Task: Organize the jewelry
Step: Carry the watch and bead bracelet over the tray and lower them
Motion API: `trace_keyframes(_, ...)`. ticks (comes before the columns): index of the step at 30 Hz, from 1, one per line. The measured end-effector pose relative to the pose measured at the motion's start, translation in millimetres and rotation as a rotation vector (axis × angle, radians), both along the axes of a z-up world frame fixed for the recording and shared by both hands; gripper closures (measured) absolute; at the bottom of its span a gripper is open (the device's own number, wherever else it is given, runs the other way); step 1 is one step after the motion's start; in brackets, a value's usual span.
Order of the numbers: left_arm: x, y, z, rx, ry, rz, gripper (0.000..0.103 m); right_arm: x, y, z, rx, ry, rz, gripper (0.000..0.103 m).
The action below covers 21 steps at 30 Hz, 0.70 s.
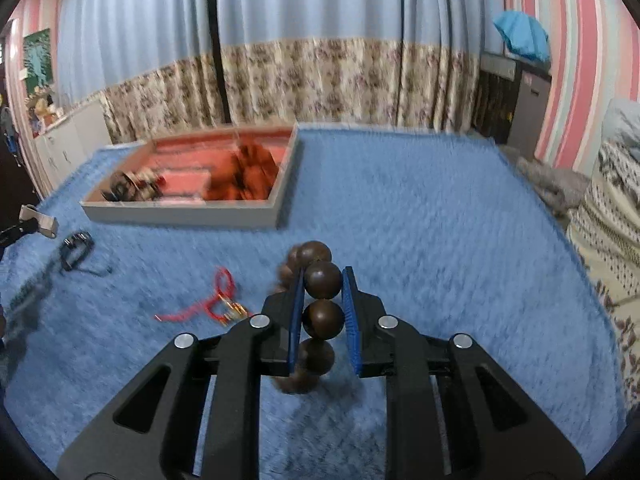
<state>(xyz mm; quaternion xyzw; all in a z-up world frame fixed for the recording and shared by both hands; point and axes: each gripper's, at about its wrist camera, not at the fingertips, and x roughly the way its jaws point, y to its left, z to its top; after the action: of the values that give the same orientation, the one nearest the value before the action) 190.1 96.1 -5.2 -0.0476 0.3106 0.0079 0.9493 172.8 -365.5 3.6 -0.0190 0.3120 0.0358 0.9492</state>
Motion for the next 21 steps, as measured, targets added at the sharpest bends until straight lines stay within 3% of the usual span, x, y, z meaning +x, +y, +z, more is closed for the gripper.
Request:
trace_keyframes(10, 9.7, -23.2, 50.2, 0.016, -0.056, -0.044, 0.085, 12.5, 26.4, 54.8, 0.002, -0.110, 0.039, 0.084)
trace_keyframes(17, 34.5, -61.8, 83.8, 0.050, -0.098, -0.083, 0.085, 35.5, 60.2, 95.1, 0.023, -0.185, 0.083, 0.084)
trace_keyframes(21, 47.9, -84.0, 97.2, 0.067, -0.133, -0.107, 0.085, 51.1, 74.8, 103.6, 0.036, -0.196, 0.109, 0.084)
